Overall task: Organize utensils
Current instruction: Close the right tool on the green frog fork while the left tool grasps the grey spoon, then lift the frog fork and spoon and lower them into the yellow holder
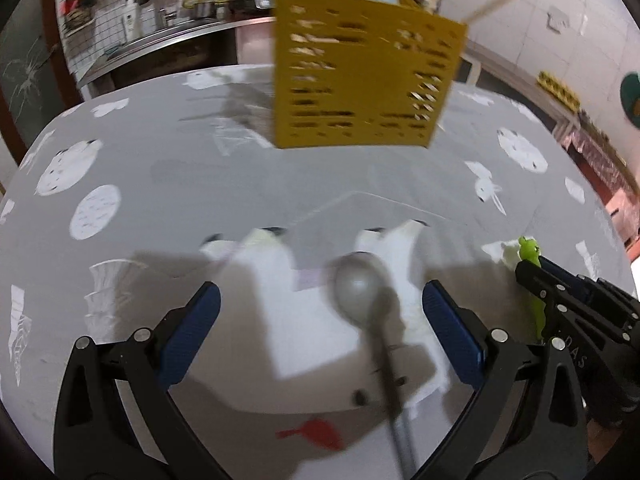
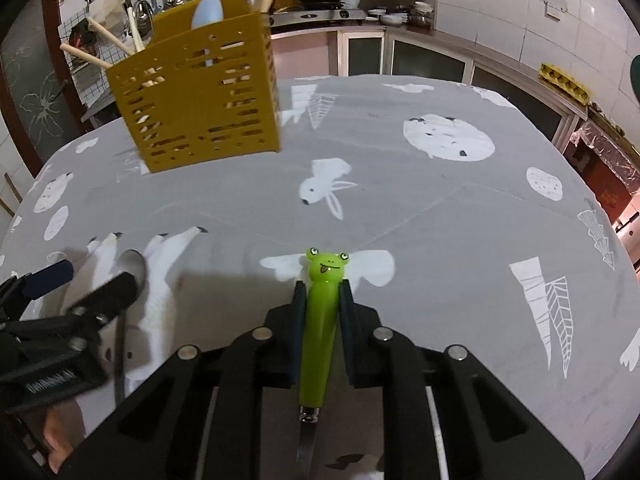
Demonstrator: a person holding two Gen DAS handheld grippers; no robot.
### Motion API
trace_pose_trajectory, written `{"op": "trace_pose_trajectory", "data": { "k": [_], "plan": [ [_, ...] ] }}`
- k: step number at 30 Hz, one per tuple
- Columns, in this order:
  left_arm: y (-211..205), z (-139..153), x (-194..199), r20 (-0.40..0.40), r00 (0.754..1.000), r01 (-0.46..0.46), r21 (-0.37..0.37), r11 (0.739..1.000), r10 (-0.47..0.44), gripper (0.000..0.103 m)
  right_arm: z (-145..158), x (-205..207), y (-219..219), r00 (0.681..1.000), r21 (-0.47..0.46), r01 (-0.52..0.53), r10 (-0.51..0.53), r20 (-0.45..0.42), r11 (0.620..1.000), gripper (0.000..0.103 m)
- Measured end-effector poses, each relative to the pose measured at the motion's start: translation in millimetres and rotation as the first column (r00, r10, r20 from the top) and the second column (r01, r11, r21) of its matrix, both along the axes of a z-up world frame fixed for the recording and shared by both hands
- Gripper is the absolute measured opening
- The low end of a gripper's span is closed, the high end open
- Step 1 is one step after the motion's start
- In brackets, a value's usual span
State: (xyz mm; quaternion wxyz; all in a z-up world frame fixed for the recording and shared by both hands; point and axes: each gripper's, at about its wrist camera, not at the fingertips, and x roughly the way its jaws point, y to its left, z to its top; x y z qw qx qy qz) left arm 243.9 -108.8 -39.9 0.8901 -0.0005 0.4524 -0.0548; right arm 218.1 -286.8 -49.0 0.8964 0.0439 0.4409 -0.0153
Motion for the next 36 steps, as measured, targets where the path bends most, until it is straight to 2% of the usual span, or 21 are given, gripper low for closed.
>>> {"op": "trace_pose_trajectory", "data": {
  "k": [3,5,6,9,11,13,14,15,18,23,31,36],
  "plan": [
    [-11.8,-5.9,4.3,-0.026,1.0,0.009,0.012,1.0,-0.009,0.092,-2.7,0.8,-5.5,1.0,0.013,0.002,-0.002,-0.007,1.0,0.017],
    [-16.8,-10.1,8.3,-0.049,0.999,0.01,0.019,1.0,-0.009,0.083,-3.7,1.3,-8.3,1.0,0.025,0.004,-0.003,-0.015,1.0,0.017],
    [-18.1,-10.3,9.5,-0.046,0.999,0.003,0.027,1.0,-0.001,0.081,-3.8,2.4,-9.9,1.0,0.034,0.004,-0.003,-0.017,0.999,0.017],
    [-17.6,-9.4,13.4,-0.042,0.999,0.0,0.022,1.0,0.001,0.067,-3.6,6.7,-14.3,1.0,0.044,0.014,-0.013,-0.024,0.999,0.017],
    [-16.9,-7.8,16.4,-0.049,0.999,0.002,0.018,1.0,-0.001,0.052,-4.4,9.4,-15.1,0.999,0.052,0.016,-0.015,-0.031,0.999,0.017],
    [-16.7,-5.9,19.0,-0.064,0.998,0.01,0.006,1.0,-0.01,0.044,-4.9,12.5,-15.4,0.999,0.056,0.018,-0.015,-0.04,0.998,0.017],
    [-19.0,-5.2,19.9,-0.071,0.997,0.022,0.016,1.0,-0.021,0.037,-5.2,14.0,-15.3,0.999,0.056,0.019,-0.017,-0.045,0.998,0.017],
    [-20.8,-4.7,20.2,-0.073,0.997,0.03,0.028,0.999,-0.028,0.035,-5.4,14.7,-15.2,0.999,0.055,0.02,-0.018,-0.048,0.998,0.017],
    [-24.1,-4.0,22.4,-0.078,0.996,0.042,0.042,0.998,-0.039,0.034,-3.4,17.6,-14.0,0.999,0.043,0.021,-0.019,-0.049,0.999,0.017],
    [-19.3,3.4,22.6,-0.046,0.998,0.047,0.022,0.999,-0.045,0.034,10.4,12.7,-9.9,1.0,0.047,0.009,-0.009,-0.002,0.999,0.016],
    [0.8,44.2,10.9,0.108,0.993,0.055,0.004,0.998,-0.055,0.034,45.8,5.6,-11.7,0.989,0.074,0.017,-0.028,0.144,0.997,0.016],
    [16.9,72.5,0.5,0.233,0.971,0.05,0.021,0.999,-0.053,0.034,66.3,-2.1,-10.6,0.961,0.086,0.012,-0.035,0.274,0.996,0.016]
  ]
}}
